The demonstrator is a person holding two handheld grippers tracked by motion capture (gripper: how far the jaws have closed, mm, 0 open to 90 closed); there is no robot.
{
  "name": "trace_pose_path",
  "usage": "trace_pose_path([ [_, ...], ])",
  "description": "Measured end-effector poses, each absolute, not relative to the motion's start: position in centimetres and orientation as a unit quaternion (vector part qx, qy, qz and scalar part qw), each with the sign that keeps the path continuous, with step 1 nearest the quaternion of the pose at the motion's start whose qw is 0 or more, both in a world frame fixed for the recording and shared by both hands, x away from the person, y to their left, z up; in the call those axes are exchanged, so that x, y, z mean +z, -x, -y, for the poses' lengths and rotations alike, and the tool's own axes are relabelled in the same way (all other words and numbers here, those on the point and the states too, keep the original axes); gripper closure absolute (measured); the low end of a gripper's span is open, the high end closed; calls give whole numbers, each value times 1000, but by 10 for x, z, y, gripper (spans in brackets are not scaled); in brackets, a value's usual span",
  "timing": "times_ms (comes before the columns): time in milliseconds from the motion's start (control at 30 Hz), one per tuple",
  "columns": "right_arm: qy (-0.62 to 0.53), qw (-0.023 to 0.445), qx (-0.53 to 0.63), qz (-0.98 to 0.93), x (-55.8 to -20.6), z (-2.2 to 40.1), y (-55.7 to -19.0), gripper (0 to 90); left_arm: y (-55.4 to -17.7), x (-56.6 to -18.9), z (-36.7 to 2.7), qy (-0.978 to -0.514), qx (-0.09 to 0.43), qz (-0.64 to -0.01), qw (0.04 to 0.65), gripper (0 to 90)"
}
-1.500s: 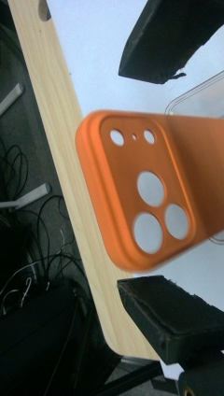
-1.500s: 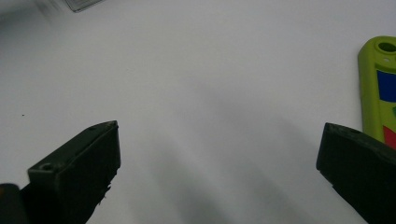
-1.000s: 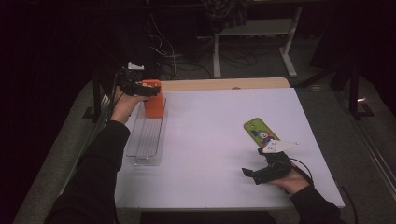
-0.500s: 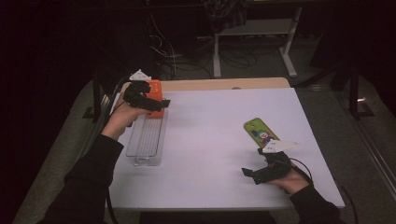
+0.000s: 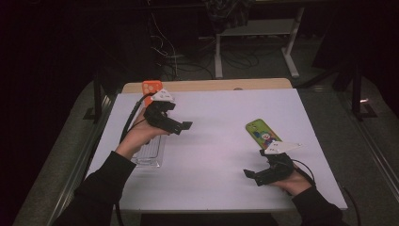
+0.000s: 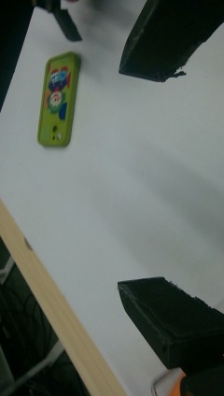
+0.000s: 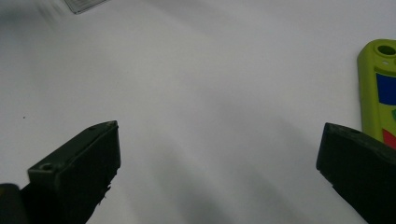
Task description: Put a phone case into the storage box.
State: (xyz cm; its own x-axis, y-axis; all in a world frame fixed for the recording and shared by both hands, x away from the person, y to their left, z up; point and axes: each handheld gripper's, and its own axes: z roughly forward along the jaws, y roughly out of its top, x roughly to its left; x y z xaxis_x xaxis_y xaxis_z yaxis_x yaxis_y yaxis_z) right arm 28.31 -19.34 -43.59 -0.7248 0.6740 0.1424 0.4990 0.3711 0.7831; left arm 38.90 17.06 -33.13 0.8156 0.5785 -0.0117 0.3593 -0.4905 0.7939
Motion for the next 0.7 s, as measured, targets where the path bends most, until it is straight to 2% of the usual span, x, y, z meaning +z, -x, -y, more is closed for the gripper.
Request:
trace_pose_path([
  [267, -360, 99, 431, -822, -435, 193, -282, 0, -370, -352, -147, -863, 102, -259, 421, 0],
  [700, -357, 100, 429, -823, -435, 193, -282, 0, -341, -383, -137, -873, 79, -240, 416, 0],
])
